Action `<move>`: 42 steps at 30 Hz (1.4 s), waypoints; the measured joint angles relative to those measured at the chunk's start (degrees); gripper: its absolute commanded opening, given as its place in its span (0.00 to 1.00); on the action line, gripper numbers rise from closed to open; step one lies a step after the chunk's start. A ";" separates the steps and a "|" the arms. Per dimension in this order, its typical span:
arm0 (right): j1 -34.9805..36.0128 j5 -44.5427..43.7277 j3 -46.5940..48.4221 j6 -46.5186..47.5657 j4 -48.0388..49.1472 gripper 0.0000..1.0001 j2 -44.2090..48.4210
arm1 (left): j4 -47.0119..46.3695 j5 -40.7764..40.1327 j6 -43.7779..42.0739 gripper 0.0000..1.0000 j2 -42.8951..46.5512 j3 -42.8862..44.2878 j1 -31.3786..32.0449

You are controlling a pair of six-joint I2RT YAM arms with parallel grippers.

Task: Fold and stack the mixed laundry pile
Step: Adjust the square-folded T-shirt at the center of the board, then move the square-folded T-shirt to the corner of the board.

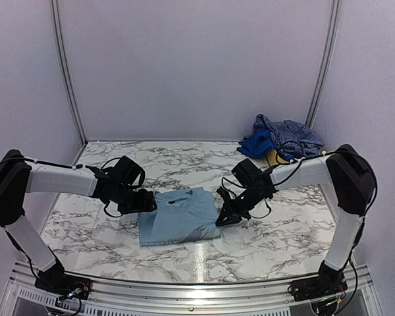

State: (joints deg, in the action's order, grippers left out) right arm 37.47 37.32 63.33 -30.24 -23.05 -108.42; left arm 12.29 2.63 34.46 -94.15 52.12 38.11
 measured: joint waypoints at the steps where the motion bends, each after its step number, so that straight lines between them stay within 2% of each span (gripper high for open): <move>1: -0.63 -1.05 -1.05 0.57 -1.40 0.01 1.81 | 0.04 -0.17 0.00 0.86 0.22 0.15 0.00; 4: -2.43 -3.82 -4.46 2.69 -6.38 0.40 8.09 | 0.11 -0.76 -0.28 0.97 1.79 0.44 0.00; 5: -2.99 -5.07 -5.20 3.65 -8.74 0.48 10.21 | 0.28 -1.16 -0.17 0.99 2.69 0.52 0.00; 6: -3.28 -6.45 -5.38 4.39 -10.91 0.54 11.80 | 0.50 -1.64 -0.22 0.99 3.69 0.61 0.00; 8: -3.41 -9.55 -4.92 5.53 -13.62 0.59 13.92 | 1.25 -2.82 -0.33 0.99 5.75 0.66 -0.07; 12: -1.16 -14.73 2.67 6.51 -17.53 0.62 13.75 | 3.06 -5.29 0.02 0.99 10.95 0.66 -0.76; 18: 8.92 -22.32 28.30 7.41 -21.03 0.69 -0.13 | 4.76 -7.65 0.76 0.99 14.82 0.66 -1.64; 21: 13.03 -24.15 34.45 7.13 -21.05 0.70 -6.93 | 5.62 -8.33 1.38 0.99 15.58 0.66 -1.66; 25: 15.89 -25.59 36.17 6.49 -21.62 0.72 -14.67 | 6.12 -8.76 1.79 0.99 16.41 0.66 -1.66; 28: 16.24 -27.02 32.48 6.60 -20.15 0.73 -16.02 | 6.21 -8.74 1.79 0.99 16.72 0.66 -1.66; 30: 16.02 -27.67 27.45 6.56 -18.58 0.73 -12.22 | 6.36 -8.74 1.75 0.99 16.72 0.66 -1.66; 34: 13.51 -28.55 9.33 8.63 -15.28 0.73 0.02 | 6.51 -8.74 1.07 0.99 16.72 0.63 -1.68; 39: 3.02 -30.45 -9.29 13.99 -17.68 0.74 16.31 | 6.82 -8.74 -0.04 0.99 16.65 0.66 -1.68; 42: -2.58 -33.20 -10.56 15.63 -21.73 0.75 21.49 | 6.97 -8.72 -0.55 0.99 16.37 0.66 -1.68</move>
State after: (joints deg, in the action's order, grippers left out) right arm 34.89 4.12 52.77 -14.61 -44.77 -86.94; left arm 19.27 -6.09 33.91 -77.78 52.77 36.42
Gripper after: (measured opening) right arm 0.740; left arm 0.989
